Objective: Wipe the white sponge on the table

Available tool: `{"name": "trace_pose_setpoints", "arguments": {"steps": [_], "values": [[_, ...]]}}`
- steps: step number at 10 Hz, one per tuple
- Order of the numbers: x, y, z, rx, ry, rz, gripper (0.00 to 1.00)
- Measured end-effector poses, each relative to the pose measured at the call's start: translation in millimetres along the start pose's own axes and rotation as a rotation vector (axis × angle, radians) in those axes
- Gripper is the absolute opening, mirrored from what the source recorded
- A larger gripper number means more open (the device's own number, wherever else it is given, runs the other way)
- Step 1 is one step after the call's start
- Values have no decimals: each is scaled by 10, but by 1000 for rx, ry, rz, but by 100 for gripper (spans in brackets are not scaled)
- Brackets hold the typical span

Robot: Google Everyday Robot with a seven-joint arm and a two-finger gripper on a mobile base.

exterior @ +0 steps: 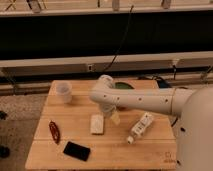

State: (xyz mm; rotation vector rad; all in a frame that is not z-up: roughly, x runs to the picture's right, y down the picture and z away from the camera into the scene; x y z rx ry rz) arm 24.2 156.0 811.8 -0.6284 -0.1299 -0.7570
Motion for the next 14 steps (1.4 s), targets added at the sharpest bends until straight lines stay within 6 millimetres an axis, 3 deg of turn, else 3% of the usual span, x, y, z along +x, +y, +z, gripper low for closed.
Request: {"name": "trace_pose_setpoints", "arguments": {"steps": [1, 5, 14], "values": [[24, 7, 12, -6, 0, -14, 80], [-190, -236, 145, -11, -10, -116, 80], [-343, -385, 292, -9, -7, -279, 78]]}}
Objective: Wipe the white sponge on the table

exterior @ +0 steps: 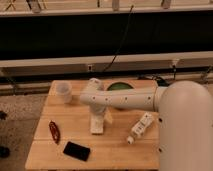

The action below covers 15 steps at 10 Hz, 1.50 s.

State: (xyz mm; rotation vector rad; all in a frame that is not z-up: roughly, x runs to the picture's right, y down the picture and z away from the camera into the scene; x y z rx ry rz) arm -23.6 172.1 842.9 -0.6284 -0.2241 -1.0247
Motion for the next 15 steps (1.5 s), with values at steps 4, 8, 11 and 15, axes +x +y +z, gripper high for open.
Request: {"name": "trace_pose_setpoints", "arguments": {"steps": [4, 8, 11, 15], "values": [[-73, -135, 26, 18, 8, -78, 60], [-75, -317, 0, 42, 4, -148, 17], [-114, -299, -13, 60, 4, -153, 5], [-162, -340, -20, 77, 3, -137, 5]]}}
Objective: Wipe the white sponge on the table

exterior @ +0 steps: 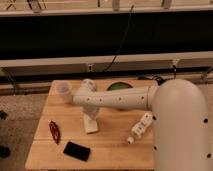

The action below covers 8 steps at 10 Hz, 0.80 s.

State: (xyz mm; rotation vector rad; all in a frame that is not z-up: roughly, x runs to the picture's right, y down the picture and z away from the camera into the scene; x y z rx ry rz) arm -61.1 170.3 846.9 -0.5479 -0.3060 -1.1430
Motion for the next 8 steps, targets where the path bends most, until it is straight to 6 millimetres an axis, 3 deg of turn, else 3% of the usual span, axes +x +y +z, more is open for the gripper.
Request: {"name": "trace_pose_setpoints", "arguments": {"steps": [2, 6, 8], "values": [[-60, 138, -16, 10, 0, 8, 5], [-76, 70, -52, 27, 8, 1, 5], [-175, 84, -79, 29, 3, -35, 5]]}}
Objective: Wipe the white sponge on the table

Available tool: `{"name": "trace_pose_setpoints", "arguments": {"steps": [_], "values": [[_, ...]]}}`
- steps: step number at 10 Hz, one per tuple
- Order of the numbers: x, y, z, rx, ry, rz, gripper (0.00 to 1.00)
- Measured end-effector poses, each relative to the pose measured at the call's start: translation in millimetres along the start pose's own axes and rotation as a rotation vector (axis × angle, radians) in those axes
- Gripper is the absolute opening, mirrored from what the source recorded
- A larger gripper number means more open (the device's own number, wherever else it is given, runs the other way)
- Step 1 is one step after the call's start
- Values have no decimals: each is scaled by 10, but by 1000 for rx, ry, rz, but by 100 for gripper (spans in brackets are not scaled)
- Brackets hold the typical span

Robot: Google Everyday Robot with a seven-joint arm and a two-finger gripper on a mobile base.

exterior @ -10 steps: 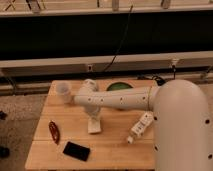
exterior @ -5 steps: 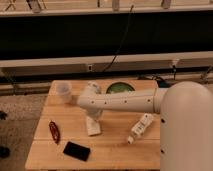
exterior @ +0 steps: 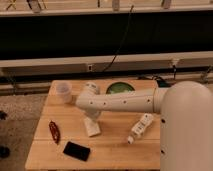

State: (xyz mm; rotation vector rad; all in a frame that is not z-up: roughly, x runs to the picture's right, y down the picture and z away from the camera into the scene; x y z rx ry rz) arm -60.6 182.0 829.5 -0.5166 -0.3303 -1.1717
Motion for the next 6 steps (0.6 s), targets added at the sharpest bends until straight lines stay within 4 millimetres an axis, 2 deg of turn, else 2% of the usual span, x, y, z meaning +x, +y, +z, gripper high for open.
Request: {"name": "trace_pose_setpoints", "arguments": {"steps": [6], "values": [[-169, -57, -64, 19, -5, -79, 5]]}}
